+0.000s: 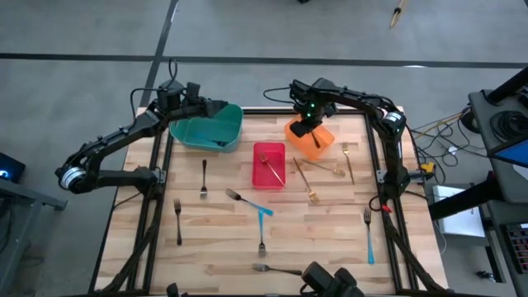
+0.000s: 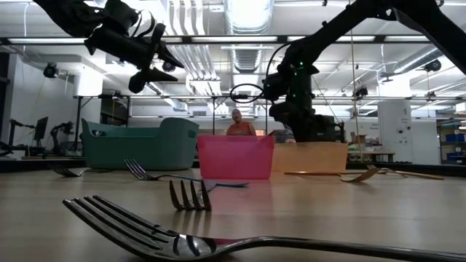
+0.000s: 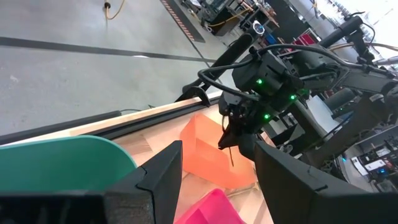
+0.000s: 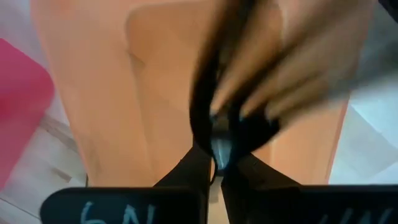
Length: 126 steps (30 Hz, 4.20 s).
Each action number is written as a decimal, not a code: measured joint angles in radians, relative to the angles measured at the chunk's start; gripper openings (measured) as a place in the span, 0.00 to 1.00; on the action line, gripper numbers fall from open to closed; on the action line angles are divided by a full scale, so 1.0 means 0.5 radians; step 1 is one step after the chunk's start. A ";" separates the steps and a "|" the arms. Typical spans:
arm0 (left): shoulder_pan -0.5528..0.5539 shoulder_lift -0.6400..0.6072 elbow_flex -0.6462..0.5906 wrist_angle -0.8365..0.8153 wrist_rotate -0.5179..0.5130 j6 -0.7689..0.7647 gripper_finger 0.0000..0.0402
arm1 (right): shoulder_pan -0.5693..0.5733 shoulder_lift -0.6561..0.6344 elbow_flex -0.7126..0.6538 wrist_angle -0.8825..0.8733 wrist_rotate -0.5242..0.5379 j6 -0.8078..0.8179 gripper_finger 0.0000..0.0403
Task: Sort silverware by color (type)
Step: Put the black fork into the orange bin, then put the blue fork into the green bin
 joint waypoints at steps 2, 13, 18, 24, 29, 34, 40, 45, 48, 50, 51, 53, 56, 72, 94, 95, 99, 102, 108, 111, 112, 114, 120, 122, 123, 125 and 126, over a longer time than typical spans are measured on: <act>0.000 0.000 0.000 -0.003 0.000 0.000 0.44 | 0.000 0.000 0.000 -0.001 0.000 -0.031 0.04; 0.000 0.000 0.000 -0.002 0.000 -0.001 0.44 | -0.002 -0.030 0.058 -0.231 -0.119 -0.069 0.02; 0.000 0.000 0.000 -0.002 0.000 0.005 0.44 | -0.001 -0.028 0.058 -0.249 -0.181 -0.082 0.02; 0.000 0.000 0.000 0.001 0.001 0.007 0.44 | -0.006 -0.026 0.122 -0.294 -0.181 -0.074 0.02; 0.000 0.000 0.000 0.001 0.000 0.006 0.44 | -0.011 -0.026 0.186 -0.432 -0.335 -0.077 0.02; 0.000 0.000 0.000 0.002 0.001 0.025 0.44 | -0.011 0.041 0.180 -0.467 -0.348 -0.162 0.02; 0.000 0.000 0.000 0.002 0.001 0.035 0.44 | -0.011 0.174 0.179 -0.467 -0.317 -0.208 0.02; 0.000 0.000 0.000 0.002 0.002 0.035 0.44 | -0.011 0.247 0.179 -0.464 -0.317 -0.201 0.04; 0.000 0.000 0.000 0.001 0.015 0.029 0.44 | -0.011 0.263 0.179 -0.449 -0.316 -0.220 0.10; 0.000 0.000 0.000 0.001 0.015 0.028 0.44 | -0.011 0.266 0.179 -0.427 -0.315 -0.214 0.14; 0.000 0.000 0.000 0.001 0.015 0.024 0.44 | -0.011 0.266 0.179 -0.422 -0.314 -0.204 0.16; 0.000 0.000 0.000 0.002 0.015 0.003 0.44 | -0.011 0.266 0.179 -0.421 -0.311 -0.187 0.19; 0.000 0.000 0.000 0.002 0.016 -0.007 0.44 | -0.014 0.242 0.178 -0.427 -0.294 -0.154 0.24; -0.002 0.000 0.000 -0.012 0.194 -0.126 0.44 | -0.001 -0.228 0.178 0.137 -0.245 0.263 0.22; -0.312 -0.186 0.000 -0.418 0.795 -0.486 0.44 | 0.006 -0.553 0.177 0.665 0.001 0.195 0.19; -0.326 -0.198 0.000 -0.499 0.800 -0.471 0.44 | 0.005 -0.553 0.176 0.670 0.004 0.189 0.19; -0.383 -0.216 0.000 -0.890 0.697 -0.286 0.44 | 0.002 -0.553 0.176 0.731 0.003 0.158 0.19; -0.463 -0.216 0.000 -1.201 0.484 -0.195 0.44 | 0.002 -0.552 0.176 0.723 0.001 0.102 0.19; -0.753 -0.221 0.000 -1.550 0.253 -0.197 0.44 | 0.002 -0.553 0.176 0.701 -0.001 0.005 0.19; -0.890 -0.222 0.000 -1.554 0.098 -0.227 0.44 | 0.002 -0.553 0.176 0.702 -0.001 -0.035 0.19; -0.931 -0.220 0.000 -1.546 0.031 -0.238 0.44 | 0.002 -0.553 0.176 0.702 -0.001 -0.055 0.19; -1.005 -0.206 0.000 -1.538 -0.120 -0.263 0.44 | 0.002 -0.553 0.176 0.697 -0.002 -0.081 0.19; -1.170 -0.173 0.000 -1.542 -0.289 -0.411 0.44 | 0.002 -0.553 0.176 0.667 -0.002 -0.243 0.19; -1.198 -0.172 0.000 -1.541 -0.274 -0.466 0.44 | 0.002 -0.553 0.176 0.696 -0.002 -0.233 0.19; -1.204 -0.172 0.000 -1.541 -0.263 -0.469 0.44 | 0.002 -0.552 0.176 0.705 -0.002 -0.205 0.19; -1.207 -0.172 0.000 -1.538 -0.271 -0.451 0.44 | 0.002 -0.552 0.176 0.709 -0.002 -0.137 0.19; -1.207 -0.167 0.000 -1.529 -0.307 -0.426 0.44 | 0.002 -0.552 0.176 0.703 -0.002 -0.103 0.19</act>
